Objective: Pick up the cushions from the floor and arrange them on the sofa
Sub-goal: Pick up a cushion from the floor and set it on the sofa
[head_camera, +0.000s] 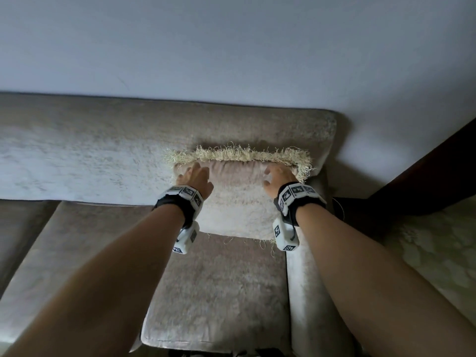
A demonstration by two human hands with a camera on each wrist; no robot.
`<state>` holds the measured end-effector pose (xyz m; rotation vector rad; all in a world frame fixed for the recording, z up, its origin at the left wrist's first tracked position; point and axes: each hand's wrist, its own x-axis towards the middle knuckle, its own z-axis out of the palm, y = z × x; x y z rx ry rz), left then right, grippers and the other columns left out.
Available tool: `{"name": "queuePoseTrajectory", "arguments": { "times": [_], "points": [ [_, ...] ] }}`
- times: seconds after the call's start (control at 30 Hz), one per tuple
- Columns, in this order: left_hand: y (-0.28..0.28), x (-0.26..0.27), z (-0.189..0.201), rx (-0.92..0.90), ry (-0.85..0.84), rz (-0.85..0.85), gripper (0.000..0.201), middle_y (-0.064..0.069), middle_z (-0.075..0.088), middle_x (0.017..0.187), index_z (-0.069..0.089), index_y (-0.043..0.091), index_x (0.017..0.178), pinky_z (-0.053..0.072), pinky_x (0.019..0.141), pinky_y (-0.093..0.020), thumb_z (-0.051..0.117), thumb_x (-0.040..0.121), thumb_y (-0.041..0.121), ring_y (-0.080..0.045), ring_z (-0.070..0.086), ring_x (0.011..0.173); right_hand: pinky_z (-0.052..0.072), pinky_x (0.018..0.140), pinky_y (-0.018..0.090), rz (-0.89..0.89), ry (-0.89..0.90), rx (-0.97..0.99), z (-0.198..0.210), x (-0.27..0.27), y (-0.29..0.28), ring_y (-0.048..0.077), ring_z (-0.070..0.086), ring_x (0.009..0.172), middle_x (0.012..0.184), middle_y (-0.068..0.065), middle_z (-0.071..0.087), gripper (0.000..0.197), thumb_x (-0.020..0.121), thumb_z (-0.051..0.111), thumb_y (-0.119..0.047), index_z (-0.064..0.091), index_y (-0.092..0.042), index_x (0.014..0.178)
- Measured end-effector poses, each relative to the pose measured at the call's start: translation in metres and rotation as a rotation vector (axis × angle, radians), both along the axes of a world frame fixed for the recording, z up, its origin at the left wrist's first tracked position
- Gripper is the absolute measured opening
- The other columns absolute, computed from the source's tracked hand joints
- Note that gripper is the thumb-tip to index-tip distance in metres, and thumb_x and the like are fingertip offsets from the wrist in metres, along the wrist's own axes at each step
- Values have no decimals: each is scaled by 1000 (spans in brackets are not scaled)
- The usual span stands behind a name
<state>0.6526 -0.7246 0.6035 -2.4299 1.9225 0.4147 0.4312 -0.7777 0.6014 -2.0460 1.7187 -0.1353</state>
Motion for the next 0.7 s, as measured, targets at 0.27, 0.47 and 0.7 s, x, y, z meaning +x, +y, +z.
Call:
{"name": "queuePoseTrajectory", "arguments": {
  "times": [0.27, 0.47, 0.7],
  "points": [
    [62, -12, 38, -24, -10, 16, 19, -8, 60, 107, 66, 9, 95, 47, 85, -39, 51, 91, 20, -27, 61, 96, 32, 79, 27, 96, 22, 36, 44, 12, 46, 23, 59, 106, 130, 5, 51, 23, 93, 58, -22, 58, -14, 114],
    [107, -9, 54, -26, -31, 41, 18, -7, 62, 105, 66, 9, 97, 45, 86, -39, 50, 90, 16, -28, 61, 95, 43, 80, 27, 173, -16, 2, 56, 31, 93, 24, 57, 107, 125, 7, 53, 23, 92, 60, -24, 57, -13, 112],
    [154, -29, 57, -43, -9, -56, 19, -9, 61, 107, 65, 10, 99, 45, 87, -39, 50, 90, 17, -30, 60, 97, 40, 96, 40, 132, 55, -47, 49, 18, 159, 25, 43, 126, 136, 6, 43, 38, 91, 59, -32, 49, -18, 125]
  ]
}}
